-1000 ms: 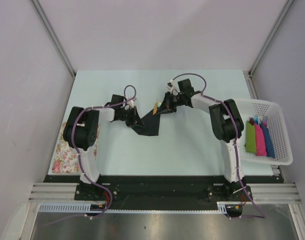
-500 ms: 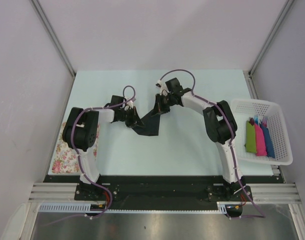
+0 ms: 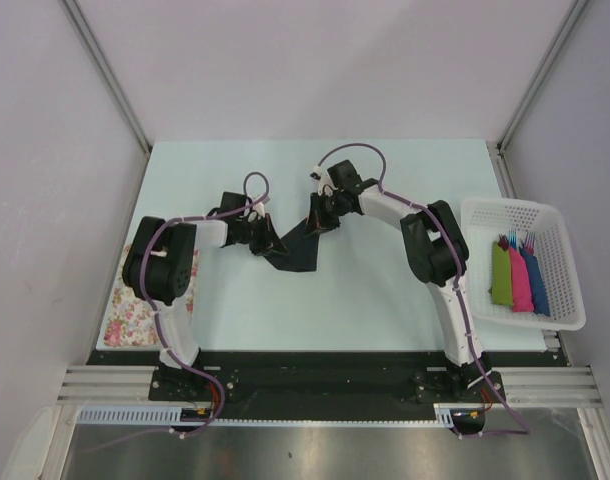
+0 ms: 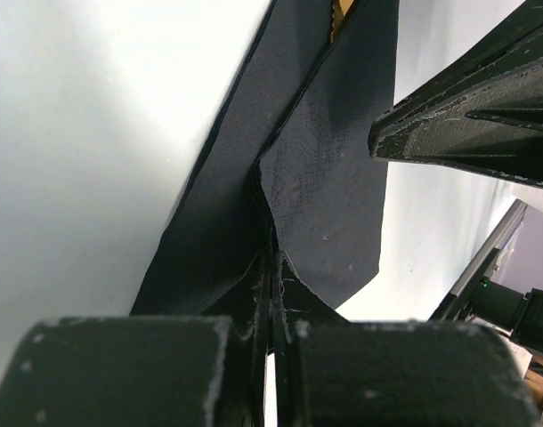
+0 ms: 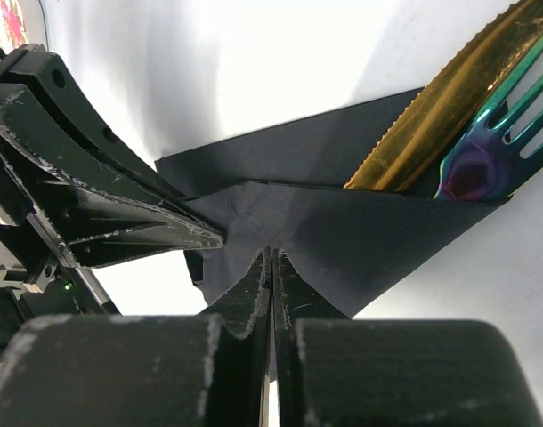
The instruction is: Place the utensils on the paper napkin and roll it up
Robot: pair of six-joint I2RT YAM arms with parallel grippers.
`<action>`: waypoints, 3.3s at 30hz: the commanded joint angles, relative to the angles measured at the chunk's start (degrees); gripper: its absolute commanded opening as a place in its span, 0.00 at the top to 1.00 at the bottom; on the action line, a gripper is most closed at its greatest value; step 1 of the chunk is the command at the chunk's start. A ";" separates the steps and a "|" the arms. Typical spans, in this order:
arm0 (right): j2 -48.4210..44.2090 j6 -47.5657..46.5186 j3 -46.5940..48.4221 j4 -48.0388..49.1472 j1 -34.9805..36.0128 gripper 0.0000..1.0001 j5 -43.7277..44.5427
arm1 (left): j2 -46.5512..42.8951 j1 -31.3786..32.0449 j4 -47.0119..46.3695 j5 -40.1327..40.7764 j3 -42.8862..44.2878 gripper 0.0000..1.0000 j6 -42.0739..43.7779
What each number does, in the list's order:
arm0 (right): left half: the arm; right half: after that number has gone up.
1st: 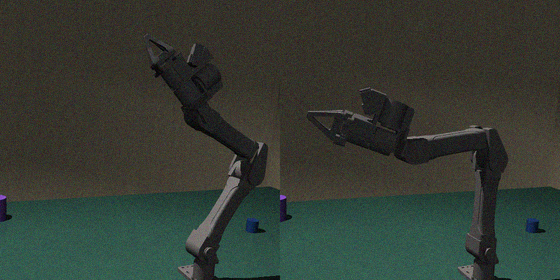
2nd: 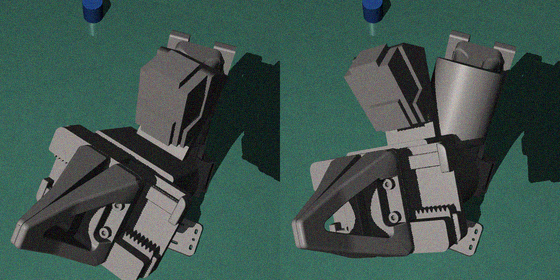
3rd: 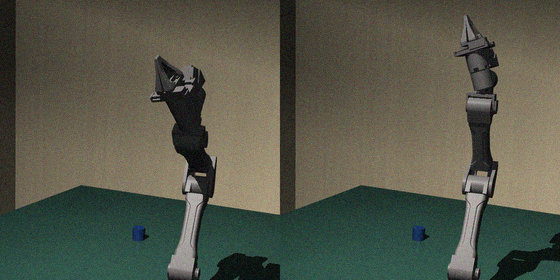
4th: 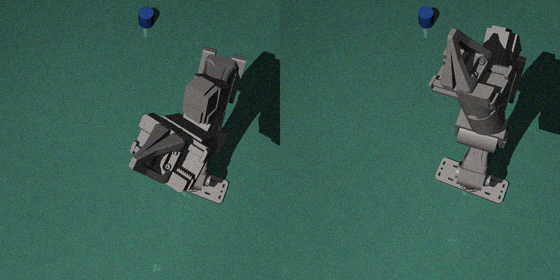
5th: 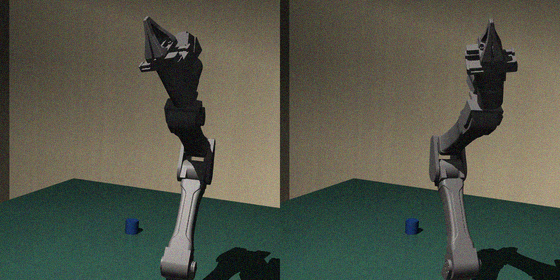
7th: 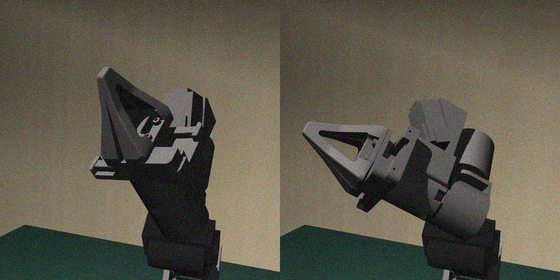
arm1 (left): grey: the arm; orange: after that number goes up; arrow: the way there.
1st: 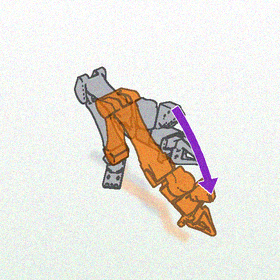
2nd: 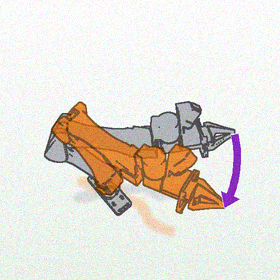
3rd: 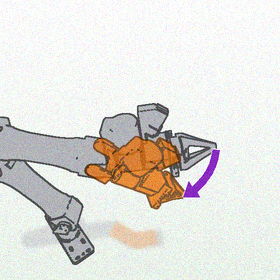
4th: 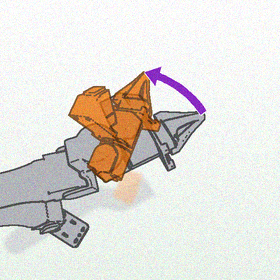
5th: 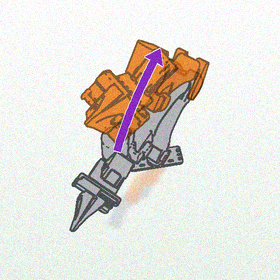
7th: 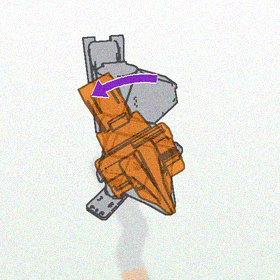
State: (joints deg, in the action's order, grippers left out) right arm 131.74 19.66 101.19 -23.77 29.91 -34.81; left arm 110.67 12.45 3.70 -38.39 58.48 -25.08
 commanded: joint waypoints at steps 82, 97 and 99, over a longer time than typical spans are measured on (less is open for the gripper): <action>-4.12 -0.94 5.69 4.79 -2.93 0.90 -2.20 | 3.94 3.28 -1.95 4.82 0.14 1.00 -5.59; -2.64 -3.22 4.02 -0.49 0.50 1.00 4.13 | 2.71 3.28 -2.38 5.17 -0.56 1.00 -5.51; -2.11 -3.40 3.76 -0.32 0.67 1.00 4.66 | 2.53 3.20 -2.39 5.26 -0.65 1.00 -5.51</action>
State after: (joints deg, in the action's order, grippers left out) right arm 128.22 17.82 104.38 -23.35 29.89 -32.21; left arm 113.06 16.01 -1.98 -39.94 58.26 -32.99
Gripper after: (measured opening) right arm 0.009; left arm 0.005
